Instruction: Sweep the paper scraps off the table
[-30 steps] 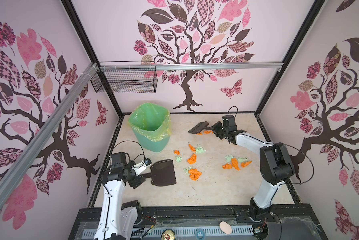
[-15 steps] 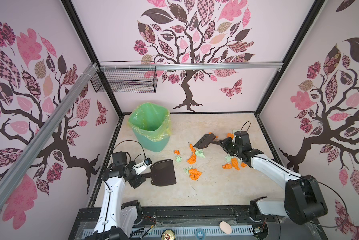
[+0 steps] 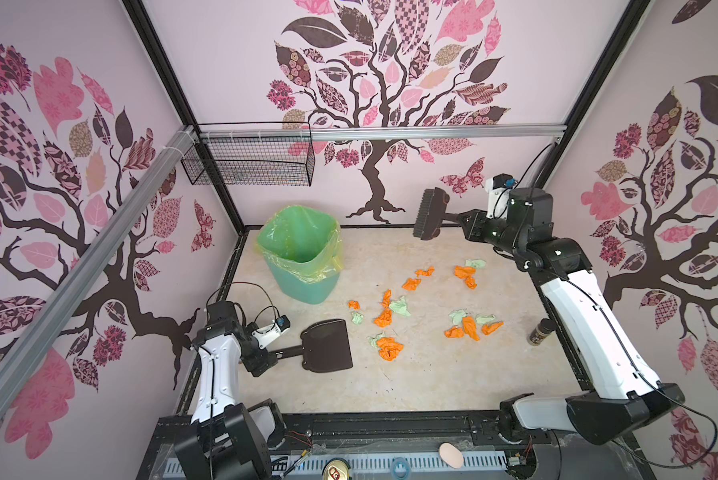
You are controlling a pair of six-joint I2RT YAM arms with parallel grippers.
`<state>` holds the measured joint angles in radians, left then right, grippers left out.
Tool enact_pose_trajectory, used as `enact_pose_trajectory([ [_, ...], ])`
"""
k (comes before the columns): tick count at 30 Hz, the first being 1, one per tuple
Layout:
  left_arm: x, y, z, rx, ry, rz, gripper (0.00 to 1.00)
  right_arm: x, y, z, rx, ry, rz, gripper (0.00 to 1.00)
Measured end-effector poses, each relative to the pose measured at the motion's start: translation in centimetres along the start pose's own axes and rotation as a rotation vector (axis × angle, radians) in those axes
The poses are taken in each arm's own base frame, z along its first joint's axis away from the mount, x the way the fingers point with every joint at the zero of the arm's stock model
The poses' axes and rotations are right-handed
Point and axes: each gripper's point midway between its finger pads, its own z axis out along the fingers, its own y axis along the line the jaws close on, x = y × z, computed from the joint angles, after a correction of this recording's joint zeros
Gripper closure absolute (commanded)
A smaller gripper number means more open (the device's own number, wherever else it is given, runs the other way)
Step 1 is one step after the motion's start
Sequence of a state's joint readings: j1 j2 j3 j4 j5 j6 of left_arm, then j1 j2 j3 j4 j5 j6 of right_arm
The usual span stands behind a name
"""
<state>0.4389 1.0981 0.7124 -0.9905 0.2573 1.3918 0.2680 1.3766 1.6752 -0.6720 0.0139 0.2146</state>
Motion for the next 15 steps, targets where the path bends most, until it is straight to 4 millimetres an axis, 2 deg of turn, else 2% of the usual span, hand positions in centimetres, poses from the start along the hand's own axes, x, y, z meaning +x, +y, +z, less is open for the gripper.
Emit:
enact_pose_trajectory([
  [3, -0.2, -0.1, 0.3, 0.019, -0.014, 0.033, 0.1, 2.4, -2.6, 2.4, 0.138, 0.123, -0.103, 1.0],
  [7, -0.3, -0.7, 1.0, 0.073, -0.03, 0.059, 0.07, 5.5, -4.8, 5.2, 0.239, 0.271, -0.198, 1.0],
  [11, -0.4, -0.9, 1.6, 0.084, -0.038, 0.096, 0.07, 6.7, -5.4, 5.6, 0.259, 0.319, -0.234, 1.0],
  [15, -0.4, -2.0, 3.3, 0.058, -0.039, 0.146, 0.11, 7.1, -5.3, 6.0, 0.251, 0.317, -0.233, 1.0],
])
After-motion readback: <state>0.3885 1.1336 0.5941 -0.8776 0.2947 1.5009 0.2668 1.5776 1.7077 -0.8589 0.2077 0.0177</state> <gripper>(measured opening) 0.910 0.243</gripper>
